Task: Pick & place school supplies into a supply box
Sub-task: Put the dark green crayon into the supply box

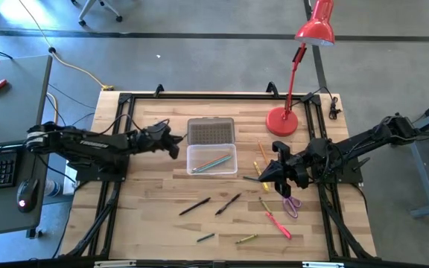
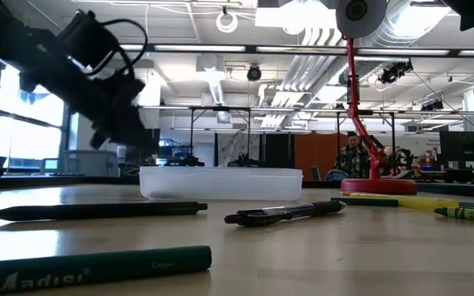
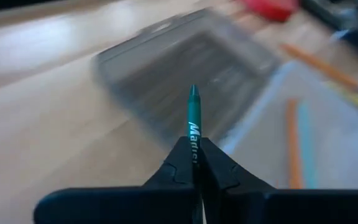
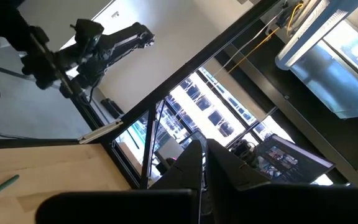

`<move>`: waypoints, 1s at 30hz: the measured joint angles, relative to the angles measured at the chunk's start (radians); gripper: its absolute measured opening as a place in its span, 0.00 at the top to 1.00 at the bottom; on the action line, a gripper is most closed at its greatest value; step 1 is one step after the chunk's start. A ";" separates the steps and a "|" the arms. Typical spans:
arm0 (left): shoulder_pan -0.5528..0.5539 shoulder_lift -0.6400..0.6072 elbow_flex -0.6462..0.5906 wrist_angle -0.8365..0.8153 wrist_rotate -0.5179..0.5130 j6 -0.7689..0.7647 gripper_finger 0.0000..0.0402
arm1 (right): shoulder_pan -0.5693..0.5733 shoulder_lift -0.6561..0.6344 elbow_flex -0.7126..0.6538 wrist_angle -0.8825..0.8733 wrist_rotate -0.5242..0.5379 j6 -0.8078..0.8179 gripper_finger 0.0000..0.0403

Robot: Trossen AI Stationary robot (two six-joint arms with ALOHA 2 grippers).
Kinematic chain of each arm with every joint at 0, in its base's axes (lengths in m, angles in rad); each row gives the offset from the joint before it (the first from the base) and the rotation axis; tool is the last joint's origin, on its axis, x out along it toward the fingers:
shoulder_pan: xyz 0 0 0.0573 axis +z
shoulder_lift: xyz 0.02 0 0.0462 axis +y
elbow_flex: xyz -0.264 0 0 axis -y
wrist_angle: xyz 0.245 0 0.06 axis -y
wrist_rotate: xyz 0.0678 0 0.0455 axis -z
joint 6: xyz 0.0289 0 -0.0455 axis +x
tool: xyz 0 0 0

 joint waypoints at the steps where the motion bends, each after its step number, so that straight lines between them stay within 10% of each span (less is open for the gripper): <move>1: 0.000 0.005 0.021 0.001 0.023 0.007 0.93 | 0.000 0.000 0.000 0.000 0.000 0.000 1.00; 30: -0.242 0.559 0.415 -0.025 -0.041 0.007 0.81 | 0.000 0.000 0.000 0.000 0.000 0.055 1.00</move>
